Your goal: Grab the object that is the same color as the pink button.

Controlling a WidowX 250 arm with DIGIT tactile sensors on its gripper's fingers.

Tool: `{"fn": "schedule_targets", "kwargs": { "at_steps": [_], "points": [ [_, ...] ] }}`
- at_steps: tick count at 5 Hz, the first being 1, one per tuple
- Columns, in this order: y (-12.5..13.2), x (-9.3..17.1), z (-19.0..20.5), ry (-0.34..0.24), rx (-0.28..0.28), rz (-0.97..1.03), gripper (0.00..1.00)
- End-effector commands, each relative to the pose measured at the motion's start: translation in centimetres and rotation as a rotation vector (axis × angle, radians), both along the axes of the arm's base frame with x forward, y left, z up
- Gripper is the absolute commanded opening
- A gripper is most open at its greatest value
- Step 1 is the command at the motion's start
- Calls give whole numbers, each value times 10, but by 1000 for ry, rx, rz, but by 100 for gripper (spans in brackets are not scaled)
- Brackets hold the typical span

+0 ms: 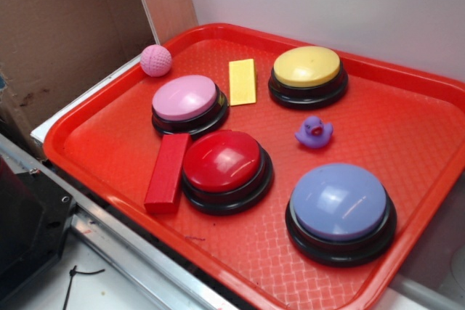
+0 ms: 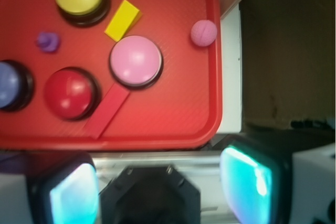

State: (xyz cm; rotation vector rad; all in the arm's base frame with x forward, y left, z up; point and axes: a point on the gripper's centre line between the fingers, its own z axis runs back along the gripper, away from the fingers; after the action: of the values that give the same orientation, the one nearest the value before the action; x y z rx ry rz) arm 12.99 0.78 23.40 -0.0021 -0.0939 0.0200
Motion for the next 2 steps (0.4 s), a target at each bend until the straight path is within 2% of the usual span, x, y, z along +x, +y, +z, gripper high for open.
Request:
{"fn": "schedule_targets", "kwargs": {
  "at_steps": [1,2],
  "points": [
    [47,47,-54,116,1,-58,100],
    [80,74,-89,173,37,-23,100]
  ]
}}
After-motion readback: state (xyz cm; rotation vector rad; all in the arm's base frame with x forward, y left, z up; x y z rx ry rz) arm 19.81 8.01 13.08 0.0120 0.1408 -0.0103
